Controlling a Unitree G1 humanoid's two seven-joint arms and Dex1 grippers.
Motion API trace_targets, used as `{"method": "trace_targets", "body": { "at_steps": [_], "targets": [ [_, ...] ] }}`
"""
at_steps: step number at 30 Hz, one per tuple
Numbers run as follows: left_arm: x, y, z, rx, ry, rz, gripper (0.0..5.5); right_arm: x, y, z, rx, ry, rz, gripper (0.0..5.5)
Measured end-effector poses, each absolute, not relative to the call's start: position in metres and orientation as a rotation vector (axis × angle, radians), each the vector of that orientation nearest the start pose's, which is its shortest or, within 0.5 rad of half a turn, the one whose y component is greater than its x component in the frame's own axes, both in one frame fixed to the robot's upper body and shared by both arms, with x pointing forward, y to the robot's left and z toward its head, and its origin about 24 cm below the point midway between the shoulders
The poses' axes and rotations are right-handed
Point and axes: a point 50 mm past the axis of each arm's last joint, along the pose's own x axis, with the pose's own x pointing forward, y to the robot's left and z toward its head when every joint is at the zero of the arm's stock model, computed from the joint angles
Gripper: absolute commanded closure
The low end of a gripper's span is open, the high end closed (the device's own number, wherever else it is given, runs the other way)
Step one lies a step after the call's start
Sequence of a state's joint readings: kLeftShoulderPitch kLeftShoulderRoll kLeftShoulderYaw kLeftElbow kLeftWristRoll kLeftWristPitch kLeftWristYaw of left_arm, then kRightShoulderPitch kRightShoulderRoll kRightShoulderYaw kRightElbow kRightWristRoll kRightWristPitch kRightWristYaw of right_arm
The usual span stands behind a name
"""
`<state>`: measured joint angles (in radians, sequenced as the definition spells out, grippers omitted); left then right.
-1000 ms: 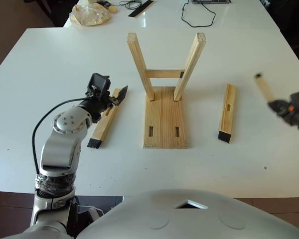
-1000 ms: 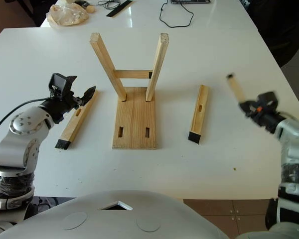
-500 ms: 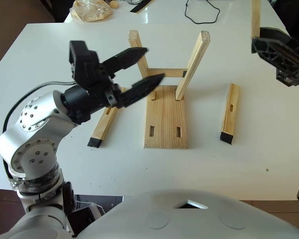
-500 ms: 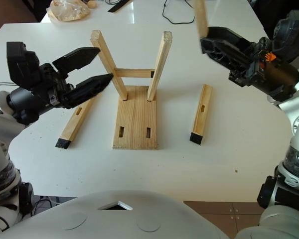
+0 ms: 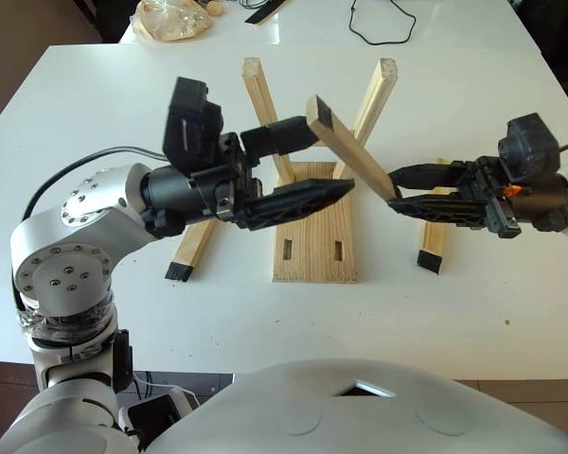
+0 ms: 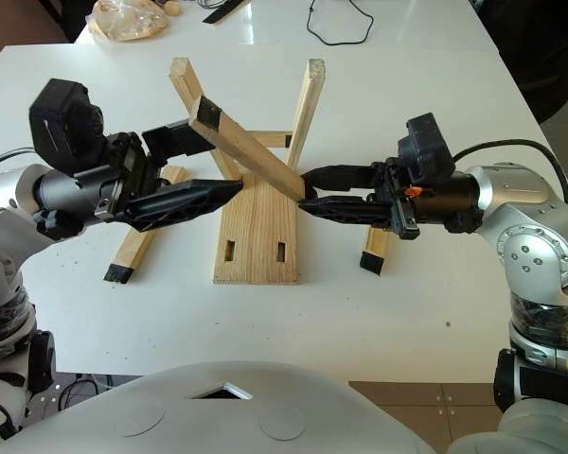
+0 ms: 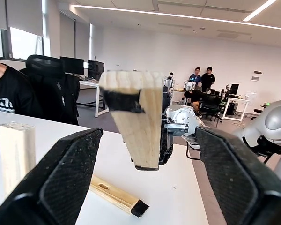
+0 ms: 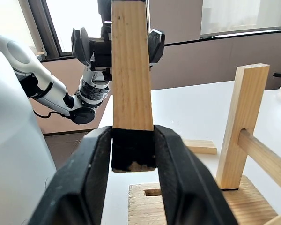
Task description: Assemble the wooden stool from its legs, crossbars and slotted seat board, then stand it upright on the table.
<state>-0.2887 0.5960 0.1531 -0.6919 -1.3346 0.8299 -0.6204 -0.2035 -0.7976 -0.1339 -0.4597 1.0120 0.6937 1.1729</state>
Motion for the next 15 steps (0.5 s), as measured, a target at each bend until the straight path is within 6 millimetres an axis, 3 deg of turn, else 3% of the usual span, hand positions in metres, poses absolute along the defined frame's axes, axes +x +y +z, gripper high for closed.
{"method": "trace_targets", "body": {
  "at_steps": [2, 15],
  "targets": [
    [0.191, 0.126, 0.219, -0.294, -0.071, -1.469, 1.83, 0.210, -0.176, 0.187, 0.094, 0.088, 1.563, 4.15],
    [0.187, 0.121, 0.215, -0.277, -0.059, -1.492, 3.78, 0.211, -0.166, 0.181, 0.021, 0.086, 1.604, 4.17]
  ]
}}
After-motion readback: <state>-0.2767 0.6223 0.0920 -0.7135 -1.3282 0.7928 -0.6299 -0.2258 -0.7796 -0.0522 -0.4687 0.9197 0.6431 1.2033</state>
